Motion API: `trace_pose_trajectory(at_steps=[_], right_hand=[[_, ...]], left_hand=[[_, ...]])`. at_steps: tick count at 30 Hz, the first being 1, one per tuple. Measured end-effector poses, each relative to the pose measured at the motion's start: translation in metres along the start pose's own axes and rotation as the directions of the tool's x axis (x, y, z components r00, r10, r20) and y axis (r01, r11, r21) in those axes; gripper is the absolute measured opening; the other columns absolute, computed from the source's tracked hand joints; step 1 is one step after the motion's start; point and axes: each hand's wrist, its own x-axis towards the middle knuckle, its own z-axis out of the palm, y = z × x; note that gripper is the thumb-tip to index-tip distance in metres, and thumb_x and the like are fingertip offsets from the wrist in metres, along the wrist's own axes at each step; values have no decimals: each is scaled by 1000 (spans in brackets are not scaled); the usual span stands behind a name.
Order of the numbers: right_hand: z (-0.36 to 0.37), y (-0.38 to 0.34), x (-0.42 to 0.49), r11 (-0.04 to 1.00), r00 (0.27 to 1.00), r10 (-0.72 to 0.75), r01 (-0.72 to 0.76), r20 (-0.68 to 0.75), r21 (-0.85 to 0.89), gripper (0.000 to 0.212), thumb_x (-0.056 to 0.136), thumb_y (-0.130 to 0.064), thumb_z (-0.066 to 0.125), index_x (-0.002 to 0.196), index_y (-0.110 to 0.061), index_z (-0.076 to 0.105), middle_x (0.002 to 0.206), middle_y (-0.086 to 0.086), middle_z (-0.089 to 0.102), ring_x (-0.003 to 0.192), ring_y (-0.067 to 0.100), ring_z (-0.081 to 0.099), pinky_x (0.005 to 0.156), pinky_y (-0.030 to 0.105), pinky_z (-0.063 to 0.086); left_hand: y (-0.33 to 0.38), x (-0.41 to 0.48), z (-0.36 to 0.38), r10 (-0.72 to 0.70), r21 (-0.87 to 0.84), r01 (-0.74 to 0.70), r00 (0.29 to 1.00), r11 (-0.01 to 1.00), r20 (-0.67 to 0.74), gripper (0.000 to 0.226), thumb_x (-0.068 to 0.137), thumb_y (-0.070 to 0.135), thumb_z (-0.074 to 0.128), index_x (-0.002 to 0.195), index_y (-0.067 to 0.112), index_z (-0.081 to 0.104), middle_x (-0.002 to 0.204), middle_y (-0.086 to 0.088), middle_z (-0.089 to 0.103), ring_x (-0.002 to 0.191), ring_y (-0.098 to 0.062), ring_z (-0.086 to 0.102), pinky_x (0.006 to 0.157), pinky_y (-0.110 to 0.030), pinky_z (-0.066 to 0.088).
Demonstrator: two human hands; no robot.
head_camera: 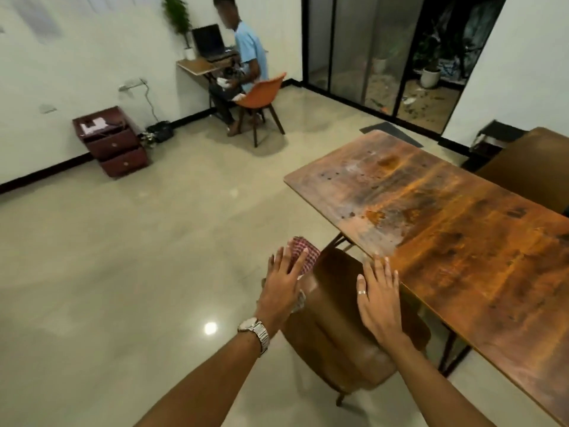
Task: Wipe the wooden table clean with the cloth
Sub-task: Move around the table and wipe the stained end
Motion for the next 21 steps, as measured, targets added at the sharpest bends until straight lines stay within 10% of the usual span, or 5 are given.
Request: trace_pose_trajectory(at_steps=[10,21], right_hand=[[42,-145,52,970,969,-242,240,57,25,67,94,-58,-11,155,-33,-1,166,-3,-7,152,18,-16,123,44,-12],[87,-168,162,997,997,-77,77,-14,12,63,97,-49,3,157,-30,3,167,1,-4,153,19,-11,123,44,-9]], left_hand=[[-126,-4,-103,-163,17,167,975,986,-154,87,74,-1,61,156,11,35,163,-26,21,147,-52,24,117,-68,23],[-216,108,-105,-41,84,48,996,995,-80,91,75,-1,59,159,15,27,165,-24,17,150,-49,19,119,-65,21]])
